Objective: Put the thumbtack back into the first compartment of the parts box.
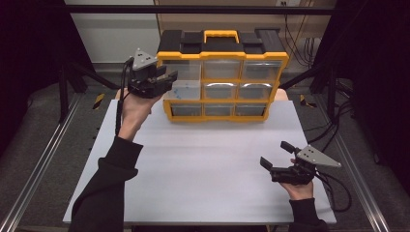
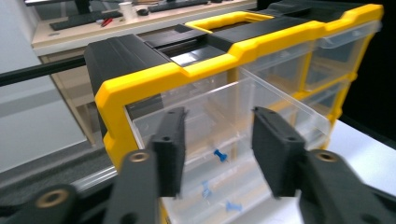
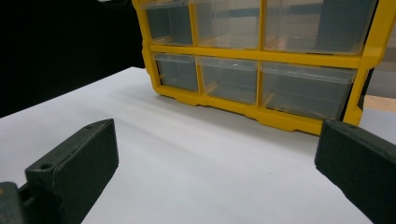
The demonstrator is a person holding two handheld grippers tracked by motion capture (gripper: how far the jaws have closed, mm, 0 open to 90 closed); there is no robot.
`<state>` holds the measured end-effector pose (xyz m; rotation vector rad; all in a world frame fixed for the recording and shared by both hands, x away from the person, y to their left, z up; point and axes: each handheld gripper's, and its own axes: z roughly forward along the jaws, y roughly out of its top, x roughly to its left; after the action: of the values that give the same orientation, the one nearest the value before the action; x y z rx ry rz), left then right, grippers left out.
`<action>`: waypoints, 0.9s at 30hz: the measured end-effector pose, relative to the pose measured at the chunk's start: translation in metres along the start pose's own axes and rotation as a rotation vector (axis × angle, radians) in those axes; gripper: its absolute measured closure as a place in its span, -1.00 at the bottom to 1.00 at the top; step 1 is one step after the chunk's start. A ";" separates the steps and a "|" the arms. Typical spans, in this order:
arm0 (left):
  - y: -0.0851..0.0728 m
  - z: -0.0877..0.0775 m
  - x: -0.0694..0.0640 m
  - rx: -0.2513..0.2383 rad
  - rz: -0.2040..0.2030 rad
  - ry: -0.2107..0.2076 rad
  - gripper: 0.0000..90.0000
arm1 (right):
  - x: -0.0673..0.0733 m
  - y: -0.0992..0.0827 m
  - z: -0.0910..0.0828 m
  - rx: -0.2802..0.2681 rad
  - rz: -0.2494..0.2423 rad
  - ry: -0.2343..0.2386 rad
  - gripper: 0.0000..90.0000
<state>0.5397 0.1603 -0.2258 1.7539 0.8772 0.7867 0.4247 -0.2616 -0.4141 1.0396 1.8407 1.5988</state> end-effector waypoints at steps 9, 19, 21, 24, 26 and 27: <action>-0.021 -0.034 -0.003 -0.055 0.014 -0.043 -0.32 | 0.001 0.000 0.001 0.005 0.005 0.002 -0.99; -0.064 -0.055 -0.006 -0.080 0.000 -0.069 -0.74 | 0.001 -0.001 0.001 0.004 0.001 -0.003 -0.99; -0.073 -0.059 -0.006 -0.085 -0.001 -0.081 -0.79 | 0.001 -0.001 0.001 0.009 -0.002 -0.002 -0.99; -0.087 -0.064 -0.007 -0.100 -0.007 -0.095 -0.84 | 0.001 -0.001 0.001 0.003 0.003 -0.001 -0.99; -0.095 -0.067 -0.007 -0.095 -0.010 -0.097 -0.86 | 0.001 -0.001 0.001 0.005 0.000 -0.004 -0.99; -0.099 -0.069 -0.008 -0.095 -0.010 -0.097 -0.87 | 0.001 -0.001 0.001 0.007 0.002 -0.004 -0.99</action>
<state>0.4590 0.2119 -0.2995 1.6877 0.7714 0.7195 0.4247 -0.2604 -0.4153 1.0476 1.8448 1.5907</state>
